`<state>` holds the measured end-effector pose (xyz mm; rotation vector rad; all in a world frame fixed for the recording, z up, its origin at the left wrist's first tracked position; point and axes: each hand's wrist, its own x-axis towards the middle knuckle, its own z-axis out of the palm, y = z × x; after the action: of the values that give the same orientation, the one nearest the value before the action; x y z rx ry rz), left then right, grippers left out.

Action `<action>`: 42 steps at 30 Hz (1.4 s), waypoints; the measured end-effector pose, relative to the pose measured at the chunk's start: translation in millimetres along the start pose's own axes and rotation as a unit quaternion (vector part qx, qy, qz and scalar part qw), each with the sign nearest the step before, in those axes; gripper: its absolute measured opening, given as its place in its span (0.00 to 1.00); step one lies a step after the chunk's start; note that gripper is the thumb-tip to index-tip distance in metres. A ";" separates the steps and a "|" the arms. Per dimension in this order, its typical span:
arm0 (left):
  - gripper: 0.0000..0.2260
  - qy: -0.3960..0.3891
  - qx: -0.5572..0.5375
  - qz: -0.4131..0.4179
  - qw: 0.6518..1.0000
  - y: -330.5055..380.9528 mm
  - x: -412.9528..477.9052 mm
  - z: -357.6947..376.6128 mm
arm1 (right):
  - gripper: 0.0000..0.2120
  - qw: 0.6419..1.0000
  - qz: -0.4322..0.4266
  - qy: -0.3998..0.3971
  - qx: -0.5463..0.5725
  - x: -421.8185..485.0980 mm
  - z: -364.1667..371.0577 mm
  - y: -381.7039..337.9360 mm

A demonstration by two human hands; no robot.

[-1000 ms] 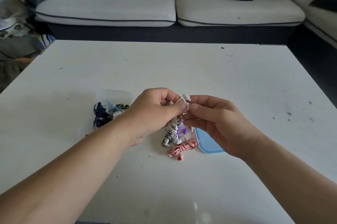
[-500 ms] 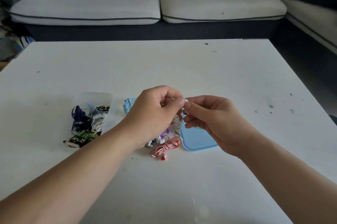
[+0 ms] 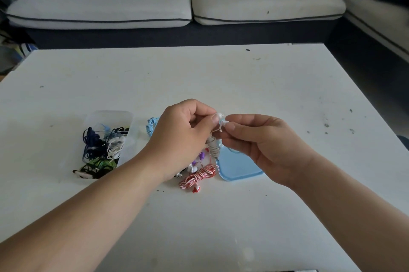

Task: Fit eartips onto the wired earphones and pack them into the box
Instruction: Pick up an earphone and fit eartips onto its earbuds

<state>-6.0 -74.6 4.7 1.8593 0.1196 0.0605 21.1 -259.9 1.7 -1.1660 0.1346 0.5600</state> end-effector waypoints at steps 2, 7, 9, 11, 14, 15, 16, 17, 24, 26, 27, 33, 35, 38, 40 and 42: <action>0.01 0.002 -0.003 -0.006 1.000 1.5 0.2 0.9 | 0.09 0.999 -0.006 0.018 -0.044 -0.4 -0.7 1.0; 0.03 -0.004 -0.006 -0.021 1.000 2.0 -0.6 7.3 | 0.04 0.985 -0.058 0.029 -0.163 -1.8 2.2 4.4; 0.03 0.002 -0.011 -0.029 1.000 1.0 -1.0 9.9 | 0.06 0.983 -0.063 0.040 -0.168 -2.5 2.7 4.2; 0.03 0.005 -0.019 -0.044 0.999 1.5 -0.8 12.8 | 0.08 0.982 -0.063 0.054 -0.167 -2.6 2.6 2.2; 0.03 0.004 -0.046 -0.082 0.996 2.4 1.1 16.6 | 0.08 0.980 -0.061 0.096 -0.160 -0.4 -3.6 -4.0; 0.03 -0.001 -0.060 -0.095 0.994 2.5 1.7 16.8 | 0.06 0.977 -0.065 0.118 -0.166 1.5 -7.7 -6.5; 0.02 -0.006 -0.073 -0.107 0.992 2.5 2.2 17.5 | 0.04 0.971 -0.069 0.147 -0.178 3.7 -13.9 -8.5; 0.02 -0.011 -0.082 -0.118 0.990 2.5 2.5 17.3 | 0.03 0.961 -0.073 0.177 -0.200 6.7 -20.4 -9.3; 0.02 -0.021 -0.089 -0.147 0.985 -1.7 0.9 17.7 | 0.04 0.843 0.020 0.192 -0.502 31.4 -56.2 13.5; 0.03 -0.022 -0.097 -0.148 0.984 -2.8 0.7 17.3 | 0.04 0.815 0.039 0.170 -0.552 33.8 -58.5 19.6; 0.03 -0.025 -0.099 -0.148 0.984 -2.7 0.4 16.8 | 0.04 0.805 0.038 0.167 -0.568 35.1 -59.4 22.2; 0.03 -0.042 -0.108 -0.142 0.983 0.0 -2.1 14.2 | 0.06 0.772 0.021 0.167 -0.613 36.2 -62.5 27.3; 0.03 -0.045 -0.110 -0.142 0.983 0.4 -2.7 13.1 | 0.03 0.771 0.006 0.161 -0.616 35.2 -60.5 28.1; 0.03 -0.048 -0.114 -0.141 0.982 1.2 -2.6 12.8 | 0.07 0.775 0.006 0.157 -0.612 33.3 -61.2 29.8; 0.03 -0.049 -0.114 -0.139 0.982 1.6 -3.1 12.1 | 0.07 0.772 0.012 0.150 -0.617 33.5 -61.2 30.0; 0.03 -0.052 -0.113 -0.138 0.982 1.4 -4.1 11.6 | 0.07 0.766 0.009 0.145 -0.627 34.8 -61.3 31.6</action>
<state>-8.9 -86.5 2.8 1.5996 0.2852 -0.2083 46.9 -294.1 -62.5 -2.5807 0.0142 0.4542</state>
